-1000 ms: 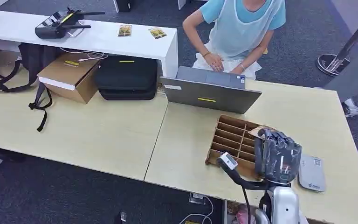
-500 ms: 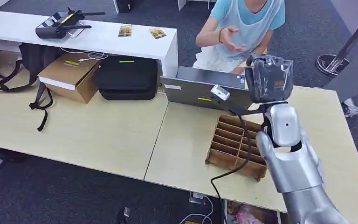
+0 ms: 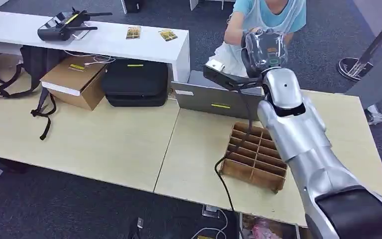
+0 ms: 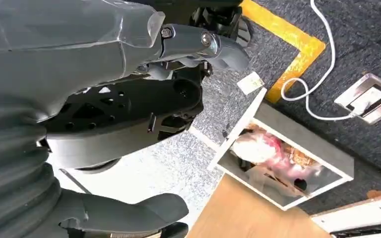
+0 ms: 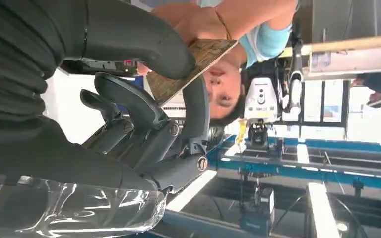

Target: Pass the card to the sensor for recognition and then transmit it.

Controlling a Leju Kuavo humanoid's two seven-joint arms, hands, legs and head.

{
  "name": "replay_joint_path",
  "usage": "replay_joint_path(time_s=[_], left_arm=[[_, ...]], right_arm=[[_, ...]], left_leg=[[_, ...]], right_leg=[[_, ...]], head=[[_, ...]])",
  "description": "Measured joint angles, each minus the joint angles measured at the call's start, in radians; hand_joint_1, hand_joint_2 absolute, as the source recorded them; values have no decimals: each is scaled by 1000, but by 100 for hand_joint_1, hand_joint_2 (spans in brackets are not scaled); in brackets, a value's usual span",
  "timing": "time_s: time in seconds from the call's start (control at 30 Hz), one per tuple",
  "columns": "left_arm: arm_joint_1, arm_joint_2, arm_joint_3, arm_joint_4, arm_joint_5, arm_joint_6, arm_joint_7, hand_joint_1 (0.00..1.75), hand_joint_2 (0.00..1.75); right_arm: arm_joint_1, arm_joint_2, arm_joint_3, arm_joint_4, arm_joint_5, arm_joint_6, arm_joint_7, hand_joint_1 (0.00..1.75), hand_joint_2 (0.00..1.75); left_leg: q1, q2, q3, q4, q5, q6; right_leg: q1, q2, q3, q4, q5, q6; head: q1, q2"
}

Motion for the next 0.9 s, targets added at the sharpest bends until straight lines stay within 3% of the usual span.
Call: replay_joint_path(time_s=[0.33, 0.37, 0.4, 0.63, 0.9], left_arm=[[0, -10, -3, 0, 0, 0, 0, 0, 175], [0, -10, -3, 0, 0, 0, 0, 0, 175], [0, -11, -3, 0, 0, 0, 0, 0, 175], [0, -10, -3, 0, -3, 0, 0, 0, 175], [-1, -5, -3, 0, 7, 0, 0, 0, 175]], right_arm=[[-25, 26, 4, 109, -27, -2, 0, 175, 175], [-25, 27, 4, 115, -28, -2, 0, 96, 175], [-26, 27, 4, 119, -28, -2, 0, 0, 175], [-28, 27, 4, 141, -36, -15, 11, 0, 175], [-28, 22, 3, 136, -56, -79, 12, 0, 175]], left_leg=[[0, 0, 0, 0, 0, 0], [0, 0, 0, 0, 0, 0], [0, 0, 0, 0, 0, 0], [0, 0, 0, 0, 0, 0], [0, 0, 0, 0, 0, 0]], right_leg=[[0, 0, 0, 0, 0, 0], [0, 0, 0, 0, 0, 0], [0, 0, 0, 0, 0, 0], [0, 0, -1, 0, 0, 0], [0, 0, -1, 0, 0, 0]], head=[[1, 0], [0, 0], [0, 0], [0, 0], [0, 0]])
